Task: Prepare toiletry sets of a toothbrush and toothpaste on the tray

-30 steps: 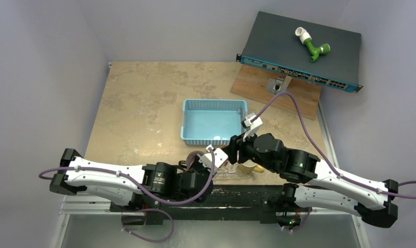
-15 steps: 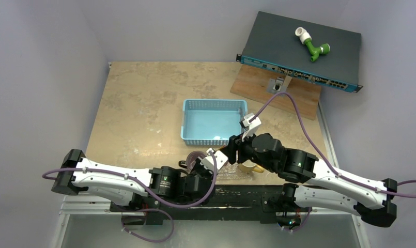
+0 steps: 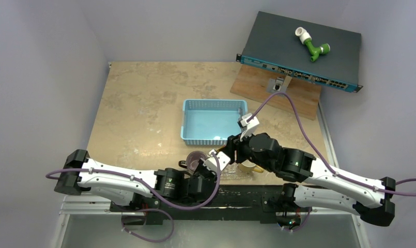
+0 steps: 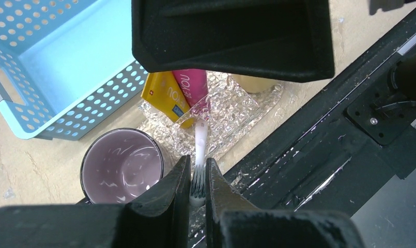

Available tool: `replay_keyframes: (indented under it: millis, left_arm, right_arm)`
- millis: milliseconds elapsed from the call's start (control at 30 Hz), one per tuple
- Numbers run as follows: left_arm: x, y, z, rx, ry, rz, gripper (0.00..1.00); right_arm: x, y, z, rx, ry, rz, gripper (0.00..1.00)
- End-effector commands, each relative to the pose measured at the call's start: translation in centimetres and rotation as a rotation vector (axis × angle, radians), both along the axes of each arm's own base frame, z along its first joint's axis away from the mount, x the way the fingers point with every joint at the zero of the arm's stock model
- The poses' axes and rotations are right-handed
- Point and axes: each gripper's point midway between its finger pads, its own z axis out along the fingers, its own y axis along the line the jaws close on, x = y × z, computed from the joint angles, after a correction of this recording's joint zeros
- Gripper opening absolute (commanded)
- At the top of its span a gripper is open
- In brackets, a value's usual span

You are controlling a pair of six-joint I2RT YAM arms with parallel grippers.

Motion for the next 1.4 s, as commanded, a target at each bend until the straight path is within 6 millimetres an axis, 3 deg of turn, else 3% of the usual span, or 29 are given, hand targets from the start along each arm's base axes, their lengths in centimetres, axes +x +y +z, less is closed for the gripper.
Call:
replay_keyframes:
  millis: [0,833,1367]
  left_arm:
    - [0.1,-0.6,0.0,-0.051,-0.007,0.029,0.00]
    - [0.4,-0.8,-1.9,-0.008,-0.014,0.062,0.00]
    - [0.3,-0.6,-2.4,0.009,-0.006,0.065,0.24]
  right_arm:
    - [0.4,-0.1,-0.1,0.006,-0.001,-0.032,0.57]
    - [0.4,-0.2,-1.3,-0.012,0.016,-0.043,0.58]
    - [0.4,-0.2,-1.6,-0.022,0.020,-0.044,0.60]
